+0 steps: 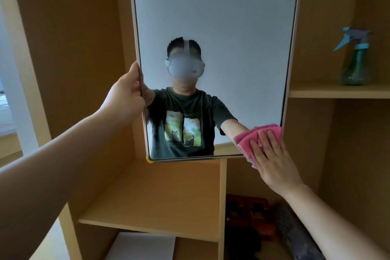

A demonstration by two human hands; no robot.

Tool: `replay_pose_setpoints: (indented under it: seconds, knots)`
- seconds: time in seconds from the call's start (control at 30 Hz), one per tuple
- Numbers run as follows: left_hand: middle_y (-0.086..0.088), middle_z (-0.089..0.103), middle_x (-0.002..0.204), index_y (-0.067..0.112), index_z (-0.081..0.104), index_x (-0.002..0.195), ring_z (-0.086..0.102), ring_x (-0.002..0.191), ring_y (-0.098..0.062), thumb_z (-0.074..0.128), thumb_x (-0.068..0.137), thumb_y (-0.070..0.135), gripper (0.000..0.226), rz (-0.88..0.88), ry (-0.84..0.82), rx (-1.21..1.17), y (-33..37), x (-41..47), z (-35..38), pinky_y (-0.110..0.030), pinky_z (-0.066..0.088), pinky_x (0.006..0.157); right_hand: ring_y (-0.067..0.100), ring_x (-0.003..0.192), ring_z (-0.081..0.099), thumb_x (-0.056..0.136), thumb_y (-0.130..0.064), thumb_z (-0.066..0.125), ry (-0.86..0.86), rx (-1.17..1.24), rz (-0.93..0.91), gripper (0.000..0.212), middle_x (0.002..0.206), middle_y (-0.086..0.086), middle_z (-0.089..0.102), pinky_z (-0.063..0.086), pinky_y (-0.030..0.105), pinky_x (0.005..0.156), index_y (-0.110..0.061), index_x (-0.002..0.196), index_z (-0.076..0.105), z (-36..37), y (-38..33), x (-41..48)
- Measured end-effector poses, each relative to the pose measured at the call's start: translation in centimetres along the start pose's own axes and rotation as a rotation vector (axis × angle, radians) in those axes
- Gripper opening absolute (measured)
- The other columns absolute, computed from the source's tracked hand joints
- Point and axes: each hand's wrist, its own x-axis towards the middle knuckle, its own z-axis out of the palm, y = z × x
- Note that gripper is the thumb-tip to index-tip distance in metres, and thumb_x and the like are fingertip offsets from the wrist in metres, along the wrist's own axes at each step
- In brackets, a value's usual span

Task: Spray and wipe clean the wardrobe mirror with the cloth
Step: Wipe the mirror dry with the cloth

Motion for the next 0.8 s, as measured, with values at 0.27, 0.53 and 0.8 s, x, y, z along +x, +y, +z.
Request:
replay_pose_setpoints:
  seconds: [0.27, 0.53, 0.8]
  knots:
    - [0.000, 0.040, 0.134, 0.020, 0.043, 0.131, 0.050, 0.115, -0.021, 0.052, 0.068, -0.005, 0.069, 0.157, 0.188, -0.005, 2.9, -1.0, 0.8, -0.026, 0.055, 0.078, 0.032, 0.126, 0.049, 0.089, -0.018, 0.062, 0.117, 0.268, 0.112, 0.045, 0.129, 0.018, 0.060, 0.044, 0.048, 0.105, -0.002, 0.130, 0.056, -3.5, -0.1, -0.1]
    - [-0.002, 0.051, 0.130, 0.009, 0.057, 0.131, 0.051, 0.109, 0.007, 0.045, 0.081, -0.016, 0.057, 0.534, 0.034, -0.020, 6.3, -2.2, 3.8, -0.016, 0.048, 0.092, -0.001, 0.074, 0.059, 0.101, -0.018, 0.043, 0.242, 0.836, 0.379, 0.026, 0.090, -0.018, 0.058, 0.047, 0.009, 0.062, -0.012, 0.121, 0.060, -10.5, -2.2, 5.6]
    - [-0.001, 0.064, 0.122, 0.005, 0.057, 0.130, 0.056, 0.118, -0.012, 0.071, 0.082, 0.014, 0.051, 0.638, -0.266, -0.184, 13.7, 4.9, 4.2, -0.037, 0.046, 0.100, 0.022, 0.069, 0.058, 0.101, -0.018, 0.039, 0.242, 1.293, 0.478, 0.023, 0.079, 0.001, 0.059, 0.050, 0.032, 0.060, -0.018, 0.110, 0.060, -19.6, 0.7, 19.5]
